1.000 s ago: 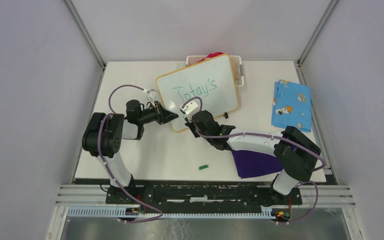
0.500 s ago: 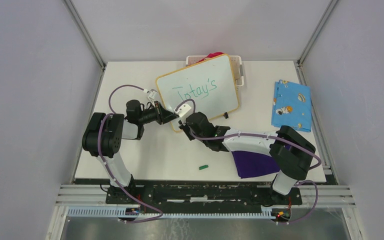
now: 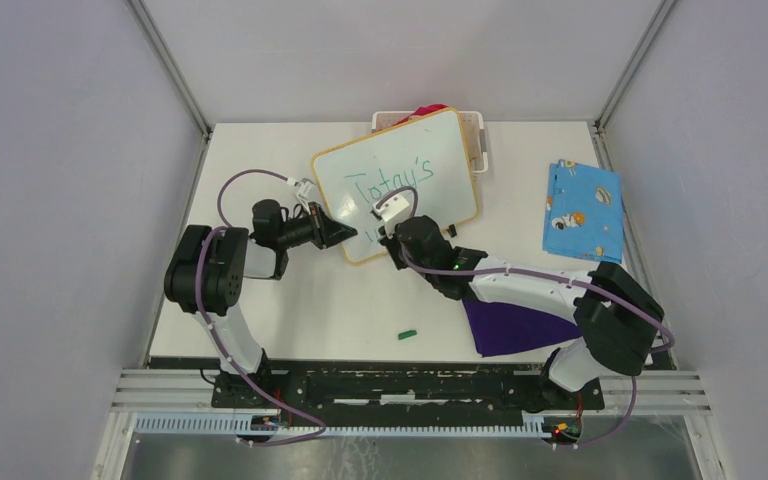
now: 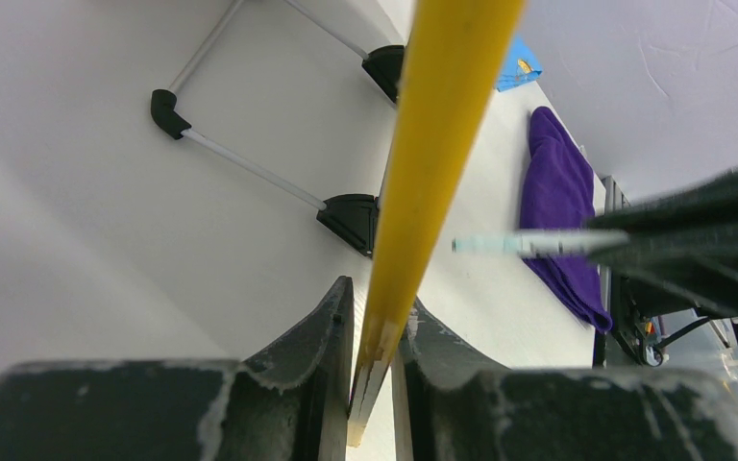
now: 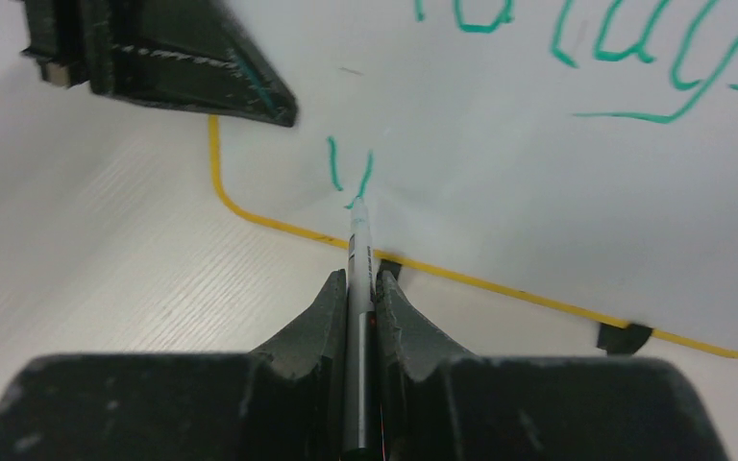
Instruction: Write a sentence on the whiteboard
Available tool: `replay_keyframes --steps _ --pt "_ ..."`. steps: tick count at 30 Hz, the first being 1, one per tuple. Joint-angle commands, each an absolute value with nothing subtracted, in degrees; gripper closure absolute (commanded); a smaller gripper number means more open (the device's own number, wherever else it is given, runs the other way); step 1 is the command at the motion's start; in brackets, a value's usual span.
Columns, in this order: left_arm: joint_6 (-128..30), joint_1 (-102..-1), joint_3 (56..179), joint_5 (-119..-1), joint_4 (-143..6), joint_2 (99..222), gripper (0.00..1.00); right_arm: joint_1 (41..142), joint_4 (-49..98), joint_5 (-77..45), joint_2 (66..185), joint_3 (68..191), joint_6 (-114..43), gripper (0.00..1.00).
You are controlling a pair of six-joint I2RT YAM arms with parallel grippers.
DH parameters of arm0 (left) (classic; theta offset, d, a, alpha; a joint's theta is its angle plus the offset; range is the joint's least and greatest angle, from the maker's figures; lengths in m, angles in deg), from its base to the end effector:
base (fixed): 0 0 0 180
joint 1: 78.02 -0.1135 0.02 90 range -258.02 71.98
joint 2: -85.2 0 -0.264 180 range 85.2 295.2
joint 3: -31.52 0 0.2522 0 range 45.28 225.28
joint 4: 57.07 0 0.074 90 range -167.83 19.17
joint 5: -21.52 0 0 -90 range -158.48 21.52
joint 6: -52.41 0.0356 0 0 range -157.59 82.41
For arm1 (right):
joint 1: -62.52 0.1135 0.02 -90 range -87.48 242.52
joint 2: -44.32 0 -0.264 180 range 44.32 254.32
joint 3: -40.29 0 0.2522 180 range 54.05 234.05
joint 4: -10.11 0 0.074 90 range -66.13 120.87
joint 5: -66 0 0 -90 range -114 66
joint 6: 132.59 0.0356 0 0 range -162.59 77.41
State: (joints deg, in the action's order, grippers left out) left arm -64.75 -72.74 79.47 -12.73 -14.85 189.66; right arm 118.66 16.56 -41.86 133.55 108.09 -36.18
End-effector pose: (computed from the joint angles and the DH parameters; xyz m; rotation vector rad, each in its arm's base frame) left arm 0.3122 -0.0584 0.1356 0.3745 1.8560 -1.2696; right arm 0.2022 0.2817 0.2349 -0.6834 1.9344 0.3643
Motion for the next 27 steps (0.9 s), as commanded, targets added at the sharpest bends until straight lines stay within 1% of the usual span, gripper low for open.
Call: replay_keyframes --steps 1,14,27 --pt "-61.9 -72.2 80.3 -17.1 -18.3 190.6 0.75 114.9 13.7 -42.9 131.1 108.1 -35.4 1.0" --pt "-61.8 -72.2 80.6 -17.0 -18.7 190.7 0.75 113.9 14.0 -40.5 134.9 113.7 -36.2 1.0" --pt "-61.8 -72.2 80.6 -16.9 -18.9 190.8 0.75 113.9 14.4 -39.8 136.3 112.2 -35.1 1.0"
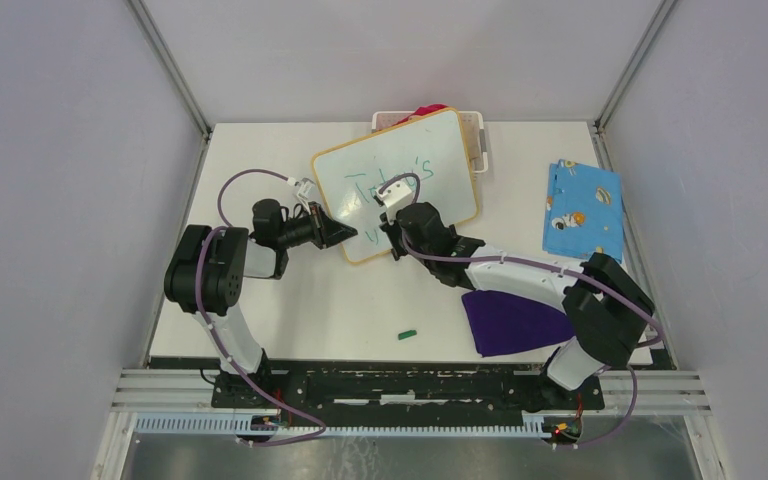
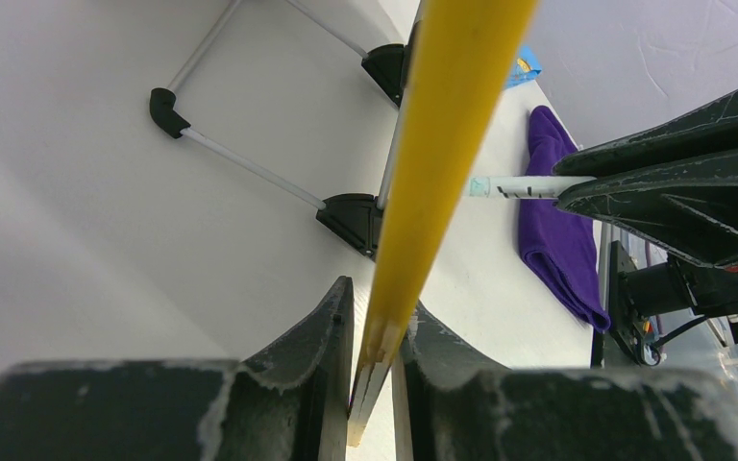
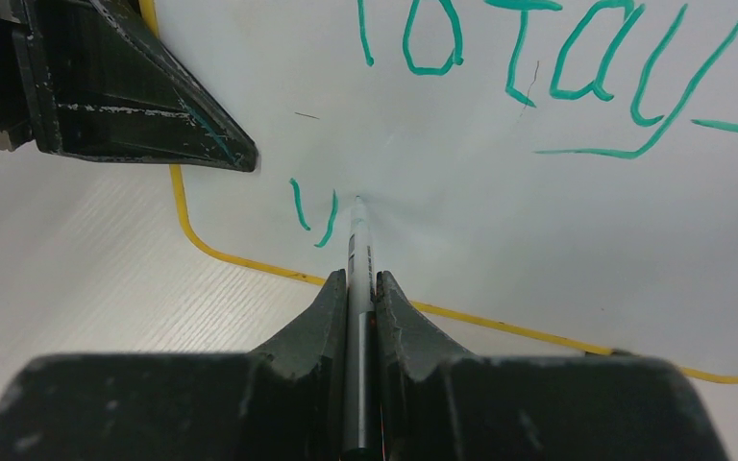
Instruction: Write a sentence on the whiteboard
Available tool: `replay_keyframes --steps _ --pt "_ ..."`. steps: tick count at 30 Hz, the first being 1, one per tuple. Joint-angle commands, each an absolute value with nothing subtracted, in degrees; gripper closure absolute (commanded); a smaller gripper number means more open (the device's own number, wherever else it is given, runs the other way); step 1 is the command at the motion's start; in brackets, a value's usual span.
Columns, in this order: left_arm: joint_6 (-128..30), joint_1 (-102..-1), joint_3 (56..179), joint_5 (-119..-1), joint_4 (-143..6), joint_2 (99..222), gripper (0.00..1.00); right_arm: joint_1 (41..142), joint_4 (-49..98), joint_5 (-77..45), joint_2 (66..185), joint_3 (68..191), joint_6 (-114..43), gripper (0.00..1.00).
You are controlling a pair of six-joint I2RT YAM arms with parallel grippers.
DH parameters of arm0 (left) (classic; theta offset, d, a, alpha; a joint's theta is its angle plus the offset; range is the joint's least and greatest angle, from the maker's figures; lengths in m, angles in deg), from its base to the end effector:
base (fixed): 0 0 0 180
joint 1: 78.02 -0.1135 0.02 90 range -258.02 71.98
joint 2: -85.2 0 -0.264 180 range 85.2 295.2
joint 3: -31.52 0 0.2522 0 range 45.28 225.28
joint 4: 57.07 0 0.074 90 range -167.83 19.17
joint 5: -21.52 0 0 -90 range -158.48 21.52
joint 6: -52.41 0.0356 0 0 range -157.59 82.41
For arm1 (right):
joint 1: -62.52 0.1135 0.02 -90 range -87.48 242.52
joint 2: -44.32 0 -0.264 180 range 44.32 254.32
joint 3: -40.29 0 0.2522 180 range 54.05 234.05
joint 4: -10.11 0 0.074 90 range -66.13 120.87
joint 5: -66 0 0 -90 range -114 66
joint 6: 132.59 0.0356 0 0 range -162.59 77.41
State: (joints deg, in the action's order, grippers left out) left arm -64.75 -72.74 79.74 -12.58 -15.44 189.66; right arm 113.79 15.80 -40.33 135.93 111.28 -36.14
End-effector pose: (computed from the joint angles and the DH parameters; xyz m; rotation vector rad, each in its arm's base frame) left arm 0.3129 -0.0585 0.1358 0.3736 1.8607 -1.2737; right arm 0.2333 0.2749 0.2406 -0.6036 1.9359 0.3517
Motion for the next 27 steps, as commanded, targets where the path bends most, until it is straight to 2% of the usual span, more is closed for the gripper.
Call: replay_keyframes --steps 1,27 --pt "-61.8 -72.2 80.6 -16.9 -18.8 190.7 0.75 113.9 14.5 -39.7 136.4 112.2 -35.2 1.0" --pt "-61.8 -72.2 80.6 -17.0 -18.9 190.8 0.75 112.8 15.9 -41.1 135.3 108.5 -35.1 1.0"
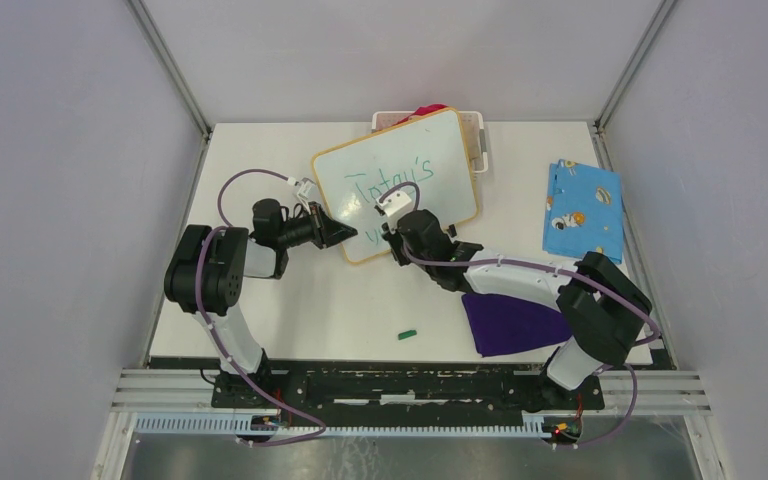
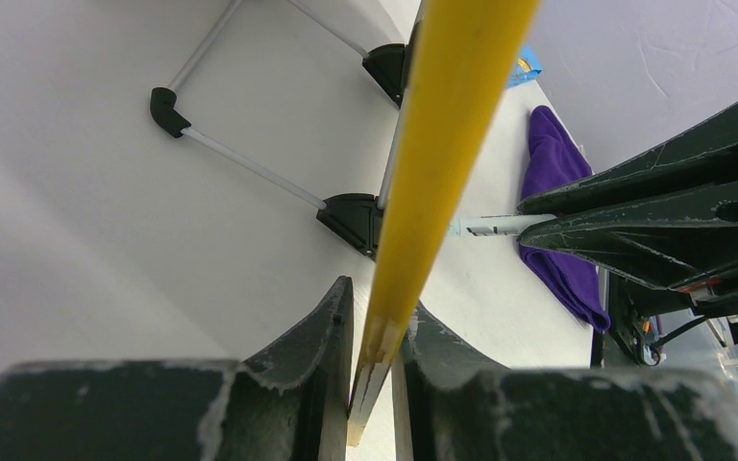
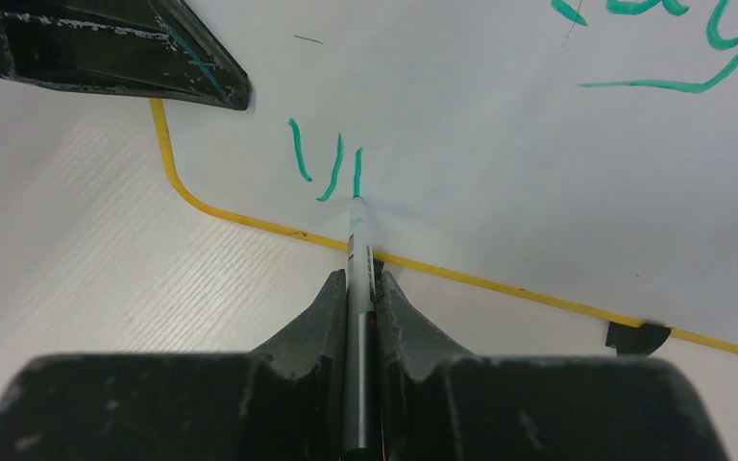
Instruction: Write a sentence on the whiteboard
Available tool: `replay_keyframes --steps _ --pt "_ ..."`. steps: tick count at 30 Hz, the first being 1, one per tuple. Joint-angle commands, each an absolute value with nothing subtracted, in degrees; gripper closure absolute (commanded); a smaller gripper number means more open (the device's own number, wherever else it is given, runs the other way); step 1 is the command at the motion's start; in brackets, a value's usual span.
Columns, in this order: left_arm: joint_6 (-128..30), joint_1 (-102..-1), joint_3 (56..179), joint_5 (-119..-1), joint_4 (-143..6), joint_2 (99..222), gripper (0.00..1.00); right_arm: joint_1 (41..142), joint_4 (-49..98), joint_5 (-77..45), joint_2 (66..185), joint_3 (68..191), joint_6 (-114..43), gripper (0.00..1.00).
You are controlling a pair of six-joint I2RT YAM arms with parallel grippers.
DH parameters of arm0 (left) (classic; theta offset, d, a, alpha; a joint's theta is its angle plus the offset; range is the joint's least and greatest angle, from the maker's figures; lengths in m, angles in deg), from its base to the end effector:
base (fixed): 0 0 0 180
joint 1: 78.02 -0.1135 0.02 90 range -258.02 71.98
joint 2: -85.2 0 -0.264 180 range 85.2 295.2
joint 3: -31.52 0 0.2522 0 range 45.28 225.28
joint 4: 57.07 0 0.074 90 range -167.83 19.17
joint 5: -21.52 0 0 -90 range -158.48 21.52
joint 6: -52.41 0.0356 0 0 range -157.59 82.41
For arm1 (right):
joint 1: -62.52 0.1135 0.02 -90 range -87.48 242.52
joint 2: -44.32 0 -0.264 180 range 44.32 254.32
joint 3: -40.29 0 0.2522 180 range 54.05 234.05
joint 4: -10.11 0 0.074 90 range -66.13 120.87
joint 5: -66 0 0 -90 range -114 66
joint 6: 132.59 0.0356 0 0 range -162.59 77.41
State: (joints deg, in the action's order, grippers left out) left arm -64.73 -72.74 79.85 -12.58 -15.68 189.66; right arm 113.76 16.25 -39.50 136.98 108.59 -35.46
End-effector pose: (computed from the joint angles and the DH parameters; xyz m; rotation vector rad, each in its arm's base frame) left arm 0.3133 -0.0586 0.1358 0.3728 1.8626 -1.2741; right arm 0.2299 0.2711 0.2182 -0.6350 2.0009 0.3346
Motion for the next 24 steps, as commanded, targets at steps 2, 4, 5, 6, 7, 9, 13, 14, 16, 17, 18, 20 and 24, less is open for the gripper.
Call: replay_keyframes --steps 2,4,5,6,7,9,13,14,16,17,18,20,24 --pt "-61.8 -72.1 80.6 -17.0 -18.9 190.8 0.75 112.3 16.1 -41.2 135.1 109.0 -35.1 1.0" --pt "-61.8 -72.1 80.7 -17.0 -19.0 190.8 0.75 111.9 16.4 -41.2 135.1 109.7 -35.3 1.0" --pt "-61.8 -72.1 80.6 -17.0 -18.9 190.8 0.75 111.8 16.5 -41.2 135.0 110.1 -35.3 1.0" --pt "-61.8 -72.1 80.6 -16.9 -18.9 190.8 0.75 111.6 16.7 -41.2 135.0 110.5 -35.5 1.0" --pt "-61.8 -72.1 80.6 -16.9 -18.9 190.8 0.75 111.6 16.8 -41.2 135.0 110.8 -35.6 1.0" --pt "-61.8 -72.1 80.7 -16.9 -19.0 190.7 0.75 111.4 17.0 -41.2 135.1 111.4 -35.8 1.0" --pt "-61.8 -72.1 80.6 -16.9 -18.9 190.7 0.75 111.4 17.4 -41.1 135.5 112.8 -36.0 1.0" --pt "-61.8 -72.1 80.7 -17.0 -19.0 190.8 0.75 111.4 17.5 -41.1 135.5 113.0 -36.0 1.0" --pt "-61.8 -72.1 80.6 -16.9 -19.0 190.7 0.75 111.3 17.5 -40.9 135.7 113.5 -36.1 1.0" --pt "-61.8 -72.1 80.7 -16.9 -18.9 190.8 0.75 111.3 17.5 -40.8 135.9 113.7 -36.1 1.0" --pt "-61.8 -72.1 80.6 -16.9 -18.9 190.7 0.75 111.4 17.6 -40.7 136.0 114.0 -36.1 1.0" --pt "-61.8 -72.1 80.7 -16.9 -19.0 190.7 0.75 111.4 17.8 -40.6 136.2 114.5 -36.2 1.0" --pt "-61.8 -72.1 80.6 -16.9 -18.9 190.7 0.75 111.4 18.0 -39.9 136.8 115.5 -36.2 1.0"
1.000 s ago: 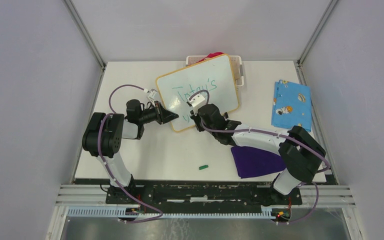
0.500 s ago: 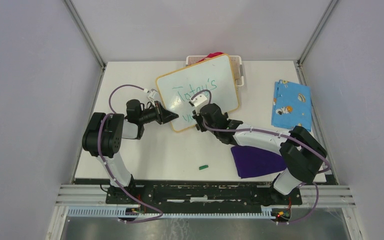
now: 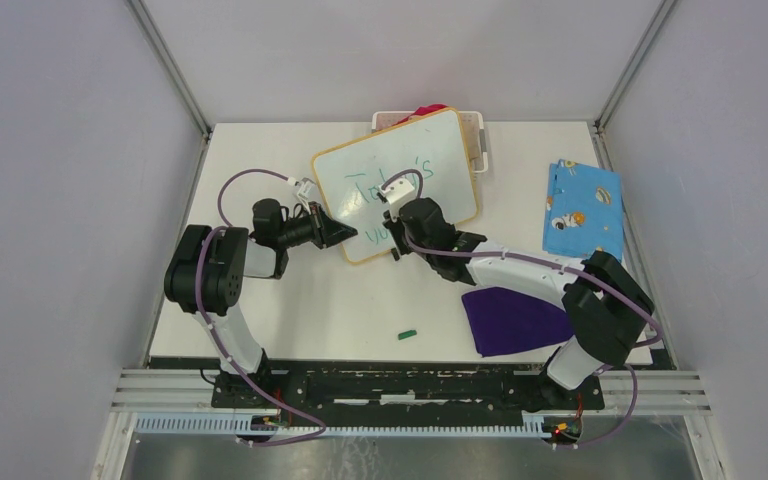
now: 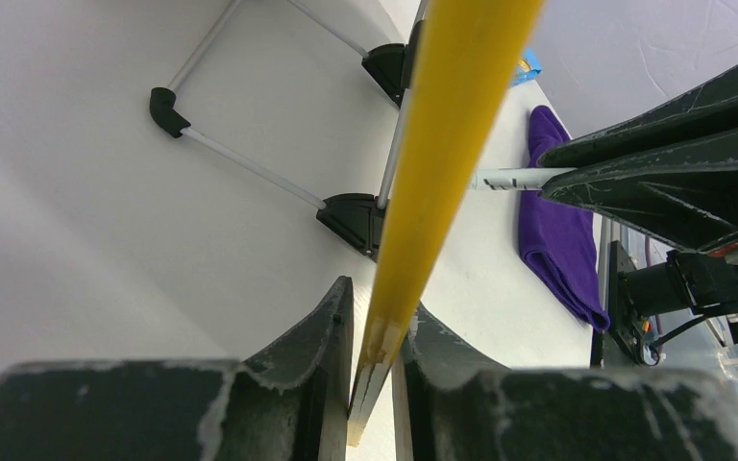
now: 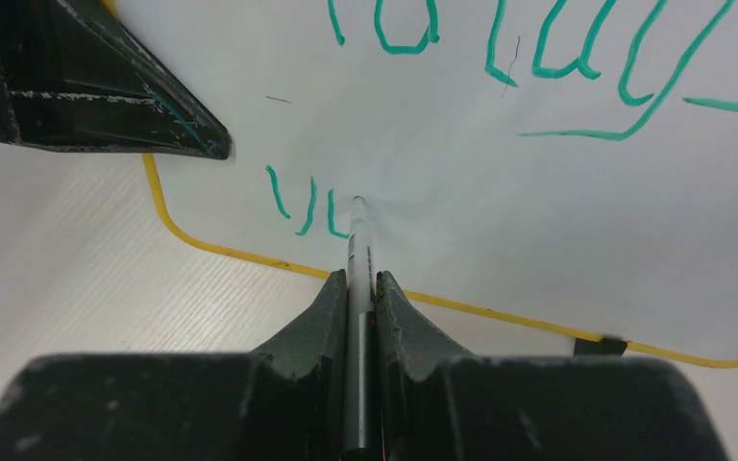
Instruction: Write a sentence on the whiteboard
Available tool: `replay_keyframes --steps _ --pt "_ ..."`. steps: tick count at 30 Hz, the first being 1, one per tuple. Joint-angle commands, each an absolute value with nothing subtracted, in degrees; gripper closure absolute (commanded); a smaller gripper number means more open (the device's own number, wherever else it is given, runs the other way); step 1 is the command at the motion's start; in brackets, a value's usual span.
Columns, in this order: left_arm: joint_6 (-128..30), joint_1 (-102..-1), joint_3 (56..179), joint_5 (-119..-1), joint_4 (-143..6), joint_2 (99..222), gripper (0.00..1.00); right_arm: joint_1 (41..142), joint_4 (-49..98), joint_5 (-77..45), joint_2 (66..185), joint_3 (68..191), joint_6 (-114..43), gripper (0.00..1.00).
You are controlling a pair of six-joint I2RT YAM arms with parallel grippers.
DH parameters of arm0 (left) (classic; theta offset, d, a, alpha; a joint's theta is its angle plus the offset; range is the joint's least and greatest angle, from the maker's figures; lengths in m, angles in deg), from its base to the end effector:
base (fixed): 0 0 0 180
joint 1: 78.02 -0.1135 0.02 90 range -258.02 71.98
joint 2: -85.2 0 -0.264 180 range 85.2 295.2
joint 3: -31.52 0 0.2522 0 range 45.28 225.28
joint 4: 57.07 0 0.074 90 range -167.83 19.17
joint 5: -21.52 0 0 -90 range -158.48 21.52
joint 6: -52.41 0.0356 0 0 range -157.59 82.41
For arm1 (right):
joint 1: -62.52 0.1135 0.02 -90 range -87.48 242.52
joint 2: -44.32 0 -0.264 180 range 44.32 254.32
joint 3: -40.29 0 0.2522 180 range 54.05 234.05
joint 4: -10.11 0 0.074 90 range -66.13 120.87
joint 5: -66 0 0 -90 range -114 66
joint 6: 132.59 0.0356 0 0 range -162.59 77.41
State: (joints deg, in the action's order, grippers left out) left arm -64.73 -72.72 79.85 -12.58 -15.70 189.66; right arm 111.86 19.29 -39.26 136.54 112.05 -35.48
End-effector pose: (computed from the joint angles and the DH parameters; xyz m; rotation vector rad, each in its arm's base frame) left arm 0.3133 -0.0587 0.1358 0.3729 1.8629 -1.2745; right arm 0.2421 0.2675 0.2356 -0.5976 1.9969 0.3263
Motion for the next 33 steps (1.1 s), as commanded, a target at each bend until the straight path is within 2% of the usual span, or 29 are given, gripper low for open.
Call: replay_keyframes --steps 1,26,33 --pt "-61.8 -72.1 80.7 -16.9 -19.0 190.7 0.75 111.4 18.0 -39.8 137.0 115.7 -36.2 1.0" --pt "-61.8 -72.1 80.7 -16.9 -19.2 190.8 0.75 112.8 17.0 -37.7 136.6 112.0 -35.4 1.0" --pt "-61.8 -72.0 80.7 -16.9 -19.2 190.7 0.75 112.7 16.2 -39.1 132.2 111.2 -35.2 1.0"
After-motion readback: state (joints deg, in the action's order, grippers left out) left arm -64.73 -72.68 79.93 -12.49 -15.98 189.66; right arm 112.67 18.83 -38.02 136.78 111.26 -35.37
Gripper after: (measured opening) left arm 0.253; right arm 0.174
